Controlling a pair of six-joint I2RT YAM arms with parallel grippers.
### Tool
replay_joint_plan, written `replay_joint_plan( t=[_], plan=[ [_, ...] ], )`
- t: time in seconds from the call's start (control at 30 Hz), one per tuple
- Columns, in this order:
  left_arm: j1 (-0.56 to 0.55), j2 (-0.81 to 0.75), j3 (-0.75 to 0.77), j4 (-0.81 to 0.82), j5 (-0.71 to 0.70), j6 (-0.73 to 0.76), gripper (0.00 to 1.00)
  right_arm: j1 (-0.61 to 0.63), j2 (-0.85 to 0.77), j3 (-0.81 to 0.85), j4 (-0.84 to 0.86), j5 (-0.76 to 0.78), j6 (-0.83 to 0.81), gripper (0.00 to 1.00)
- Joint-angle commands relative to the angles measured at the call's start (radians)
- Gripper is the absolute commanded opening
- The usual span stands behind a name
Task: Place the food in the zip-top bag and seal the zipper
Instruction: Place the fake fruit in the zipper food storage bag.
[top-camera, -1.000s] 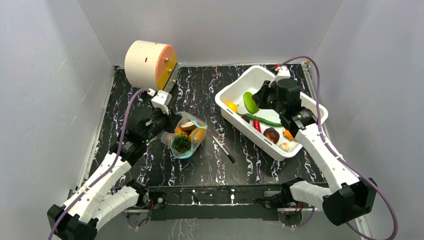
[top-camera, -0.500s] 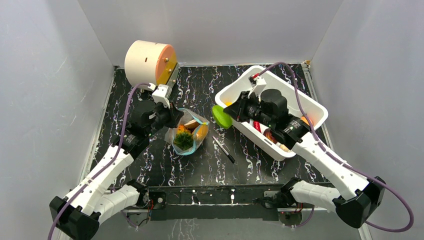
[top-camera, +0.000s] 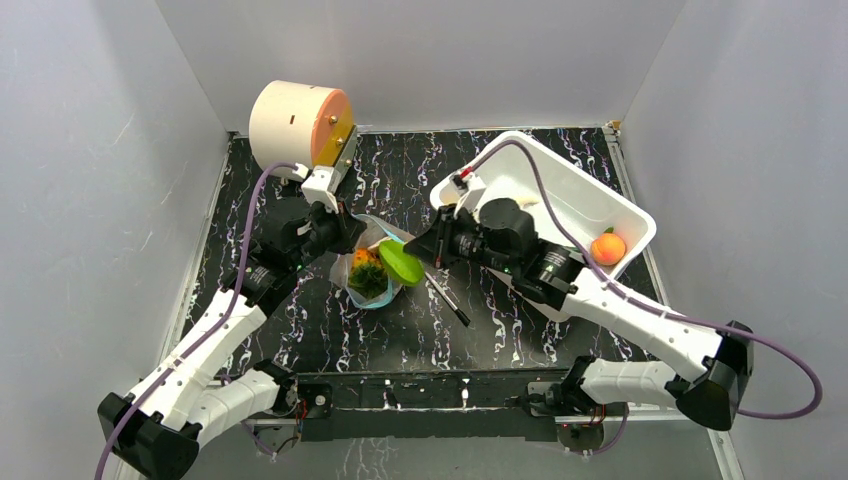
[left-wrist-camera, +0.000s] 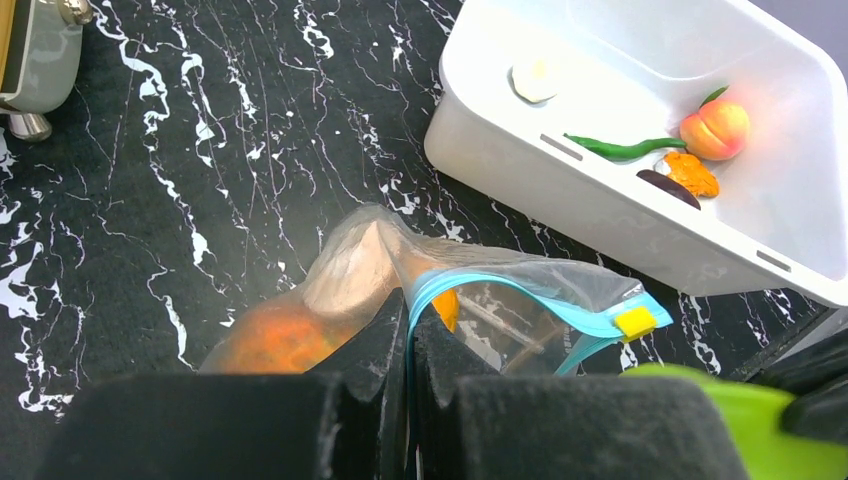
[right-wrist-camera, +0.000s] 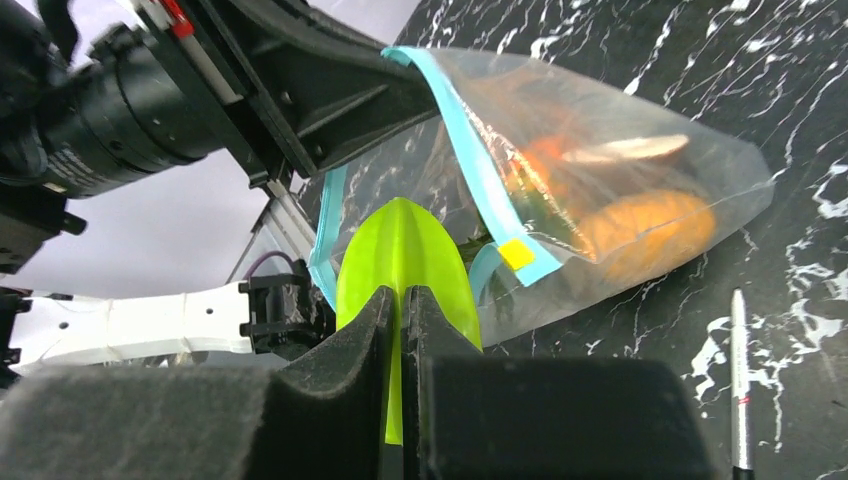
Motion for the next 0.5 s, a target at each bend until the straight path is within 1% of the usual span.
replay_joint_plan(
  t=[0.0,0.33,0.47],
  plan=[
    [-0.003,-0.023,0.052,0.012,0.0,-0.014,0.0,0.055,0.046,0.059,0.073,0.082,0.027,0.0],
    [-0.003,-0.048,0.045,0.001,0.015,-0.022,0.0,0.084,0.154,0.113,0.076,0.173,0.064,0.0],
    [-0.003,-0.059,0.042,0.003,0.031,-0.039,0.0,0.094,0.187,0.119,0.091,0.284,0.073,0.0]
  ],
)
